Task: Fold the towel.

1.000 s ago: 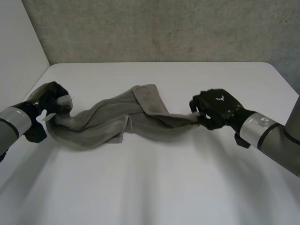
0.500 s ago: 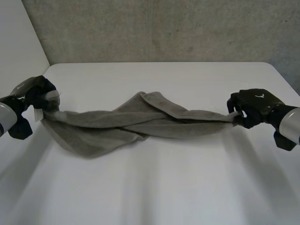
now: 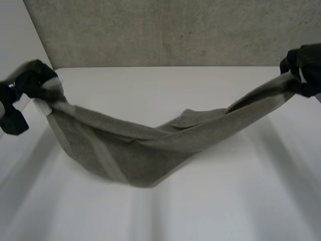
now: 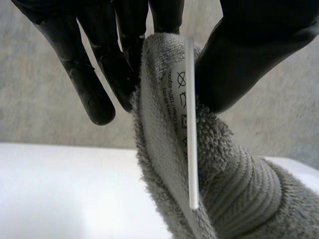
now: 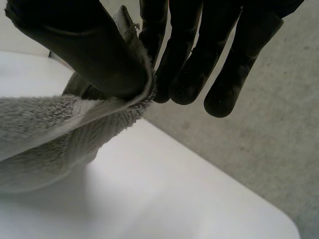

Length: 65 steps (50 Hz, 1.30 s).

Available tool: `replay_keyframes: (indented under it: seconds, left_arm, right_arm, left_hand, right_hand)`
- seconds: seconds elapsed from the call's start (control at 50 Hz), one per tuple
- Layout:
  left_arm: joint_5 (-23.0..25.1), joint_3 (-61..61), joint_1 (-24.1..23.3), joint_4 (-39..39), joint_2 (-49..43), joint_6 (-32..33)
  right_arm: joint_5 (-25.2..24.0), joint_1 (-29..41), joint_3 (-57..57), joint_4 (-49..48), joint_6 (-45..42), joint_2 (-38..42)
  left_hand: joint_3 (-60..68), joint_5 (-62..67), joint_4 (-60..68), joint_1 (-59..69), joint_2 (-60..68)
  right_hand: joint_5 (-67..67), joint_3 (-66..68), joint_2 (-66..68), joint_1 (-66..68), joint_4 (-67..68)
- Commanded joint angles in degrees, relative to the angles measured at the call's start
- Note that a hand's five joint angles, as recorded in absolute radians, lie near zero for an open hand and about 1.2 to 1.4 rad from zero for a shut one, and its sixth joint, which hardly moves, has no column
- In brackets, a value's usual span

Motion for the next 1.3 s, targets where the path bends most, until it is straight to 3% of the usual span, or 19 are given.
replay_keyframes:
  seconds: [0.02,0.08,0.12,0.22,0.3,0.34,0.36,0.4,0.46,0.64,0.66,0.68,0.72,0.76,0.84,0.98,1.12,1.22,1.3]
  left_arm:
    - [0.6,8.6,0.1,1.4,-6.8,-4.7]
    - [0.2,11.2,-0.5,2.1,-10.9,-4.8]
    - [-1.4,18.0,-1.2,2.4,-18.6,-4.8]
    - [-4.4,30.0,-2.3,2.2,-30.7,-4.7]
    - [-6.3,36.4,-2.4,2.3,-36.0,-4.6]
    - [-7.7,41.0,-2.5,2.6,-40.3,-4.5]
    - [-7.7,41.1,-2.5,2.6,-40.3,-4.5]
    - [-8.2,43.1,-2.7,2.4,-42.0,-4.5]
    - [-8.4,42.9,-2.9,2.3,-42.0,-4.4]
    - [-7.8,27.1,-4.6,2.6,-30.0,3.2]
    - [-7.7,22.0,-4.6,3.1,-26.2,6.4]
    - [-7.7,17.0,-4.6,3.5,-22.7,9.8]
    - [-7.6,12.1,-4.7,3.7,-19.2,13.5]
    - [-7.6,7.1,-4.9,3.9,-16.1,17.2]
    - [-7.6,-6.3,-5.3,5.0,-8.5,26.9]
    - [-7.6,-20.3,-9.7,7.7,-2.5,34.2]
    - [-8.1,-27.8,-13.3,9.4,1.5,36.0]
    - [-8.6,-30.9,-15.4,13.6,2.1,36.0]
    - [-11.7,-32.5,-17.6,18.4,1.7,35.2]
  right_arm:
    - [-0.2,0.6,-2.9,-0.4,2.4,3.9]
    - [1.6,2.9,-4.0,-0.9,2.4,10.0]
    - [6.6,7.6,-6.0,-1.6,2.5,14.3]
    - [12.3,10.4,-6.6,-5.5,3.8,19.5]
    - [12.2,10.9,-5.2,-9.7,8.8,21.3]
    - [12.2,10.9,-4.4,-11.0,11.9,21.4]
    - [12.1,10.9,-3.2,-12.3,14.6,21.7]
    - [11.9,11.1,-1.9,-13.3,16.2,21.9]
    - [11.8,12.5,1.0,-15.4,17.4,22.0]
    - [11.8,15.4,7.8,-19.7,15.3,22.1]
    - [11.8,15.7,8.4,-20.3,15.0,22.1]
    - [11.8,15.7,8.4,-20.3,15.0,22.1]
    - [11.9,15.9,9.2,-20.8,14.4,22.1]
    - [12.3,15.9,9.3,-20.8,13.9,22.1]
    - [12.6,15.8,9.7,-20.5,11.9,21.3]
    - [12.7,15.2,11.9,-20.5,9.4,17.3]
    - [13.0,14.5,15.9,-20.5,3.7,13.3]
    - [12.5,13.8,22.7,-20.8,-5.6,8.5]
    - [11.5,13.7,26.7,-21.3,-11.7,4.4]
  left_hand:
    - [2.9,5.9,1.9,5.5,2.4]
    - [2.9,5.9,1.9,5.5,2.4]
    - [2.9,5.9,1.9,5.5,2.4]
    - [2.9,5.9,1.9,5.5,2.4]
    - [1.6,4.5,0.6,4.1,1.1]
    - [-42.1,-39.1,-43.1,-39.5,-42.6]
    - [-42.3,-39.4,-43.3,-39.8,-42.8]
    - [-61.9,-59.0,-63.0,-59.4,-62.4]
    - [-66.4,-63.4,-67.4,-63.8,-66.9]
    - [-66.2,-63.2,-67.2,-63.7,-66.7]
    - [-66.2,-63.2,-67.2,-63.7,-66.7]
    - [-66.2,-63.2,-67.2,-63.7,-66.7]
    - [-66.0,-63.1,-67.1,-63.5,-66.5]
    - [-66.0,-63.1,-67.1,-63.5,-66.5]
    - [-65.5,-62.6,-66.6,-63.0,-66.0]
    - [-64.7,-61.7,-65.7,-62.1,-65.2]
    - [-64.5,-61.6,-65.6,-62.0,-65.0]
    - [-63.4,-60.4,-64.4,-60.8,-63.8]
    - [-63.4,-60.4,-64.4,-60.8,-63.8]
  right_hand:
    - [3.1,2.6,3.7,3.7,2.8]
    - [3.1,2.6,3.7,3.7,2.8]
    - [3.1,2.6,3.7,3.7,2.8]
    - [3.1,2.6,3.7,3.7,2.8]
    - [3.1,2.6,3.7,3.7,2.8]
    - [3.1,2.6,3.7,3.7,2.8]
    - [3.1,2.6,3.7,3.7,2.8]
    - [3.1,2.6,3.7,3.7,2.8]
    - [3.1,2.6,3.7,3.7,2.8]
    - [3.1,2.6,3.7,3.7,2.8]
    - [-7.7,-8.2,-7.0,-7.0,-8.0]
    - [-7.8,-8.3,-7.1,-7.1,-8.1]
    - [-62.6,-63.0,-61.9,-61.9,-62.8]
    - [-66.9,-67.4,-66.3,-66.3,-67.2]
    - [-66.9,-67.4,-66.3,-66.3,-67.2]
    - [-66.9,-67.4,-66.3,-66.3,-67.2]
    - [-66.9,-67.4,-66.3,-66.3,-67.2]
    - [-66.9,-67.4,-66.3,-66.3,-67.2]
    - [-66.9,-67.4,-66.3,-66.3,-67.2]
